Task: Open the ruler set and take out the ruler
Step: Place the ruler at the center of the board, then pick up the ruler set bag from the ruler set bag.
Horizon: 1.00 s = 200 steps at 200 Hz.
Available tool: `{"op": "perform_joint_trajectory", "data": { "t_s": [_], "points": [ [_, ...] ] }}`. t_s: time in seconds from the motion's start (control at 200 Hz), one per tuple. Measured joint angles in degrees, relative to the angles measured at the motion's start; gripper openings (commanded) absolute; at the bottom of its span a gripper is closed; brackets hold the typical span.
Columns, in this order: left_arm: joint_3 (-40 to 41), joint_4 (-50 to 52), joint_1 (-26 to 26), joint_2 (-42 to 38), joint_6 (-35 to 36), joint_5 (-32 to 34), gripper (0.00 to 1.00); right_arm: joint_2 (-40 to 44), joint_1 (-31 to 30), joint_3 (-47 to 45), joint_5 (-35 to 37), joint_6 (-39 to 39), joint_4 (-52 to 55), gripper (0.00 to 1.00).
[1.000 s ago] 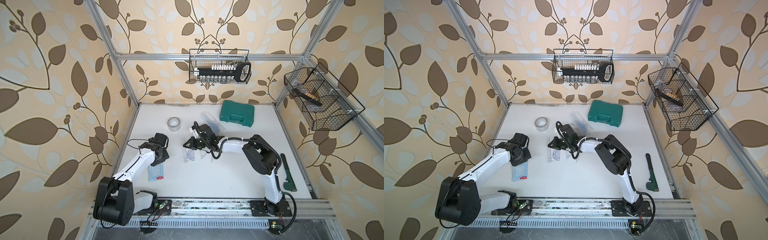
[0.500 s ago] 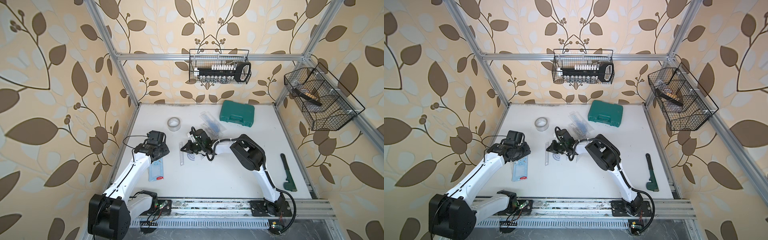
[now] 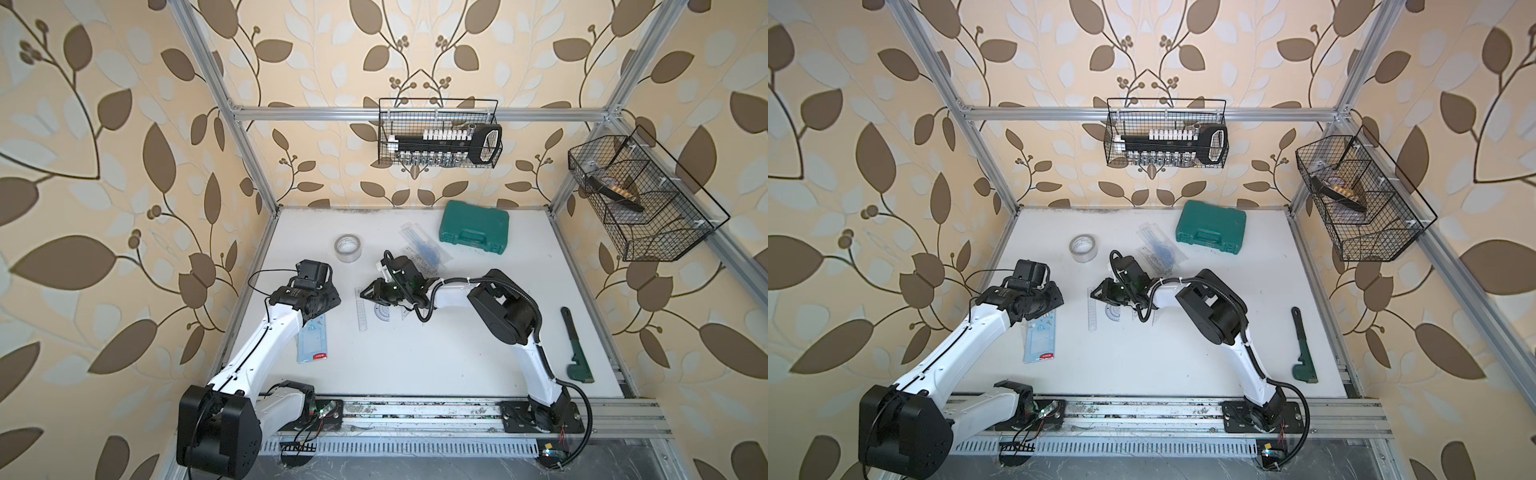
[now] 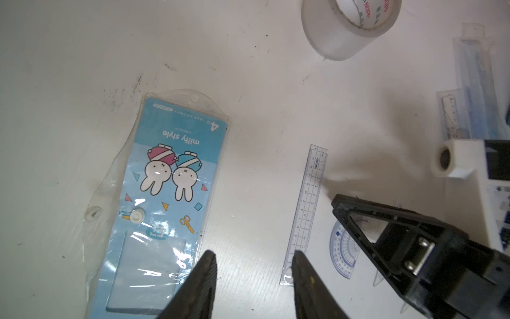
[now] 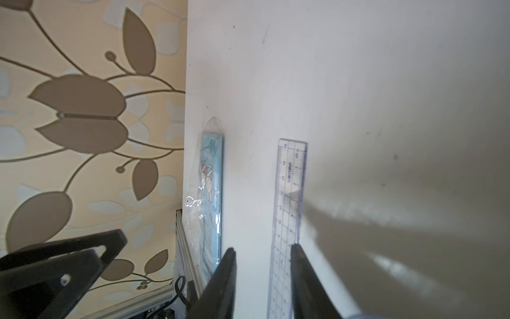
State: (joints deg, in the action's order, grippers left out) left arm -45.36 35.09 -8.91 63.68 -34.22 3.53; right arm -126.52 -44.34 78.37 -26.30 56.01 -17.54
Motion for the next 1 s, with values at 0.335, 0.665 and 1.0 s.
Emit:
{"op": "perform_joint_trajectory", "data": {
  "t_s": [0.335,0.665,1.0],
  "points": [
    [-0.4,-7.2,-0.4,3.7,1.4,-5.1,0.63,15.0,7.0,0.9,7.9,-16.5,16.3,0.46],
    [-4.9,-14.3,-7.5,9.7,3.7,-9.3,0.72,15.7,23.6,4.7,14.3,-29.3,32.5,0.50],
    [-10.8,-21.5,-14.2,20.6,4.0,-13.5,0.83,13.2,33.4,1.1,7.6,-26.4,31.3,0.50]
  ]
}}
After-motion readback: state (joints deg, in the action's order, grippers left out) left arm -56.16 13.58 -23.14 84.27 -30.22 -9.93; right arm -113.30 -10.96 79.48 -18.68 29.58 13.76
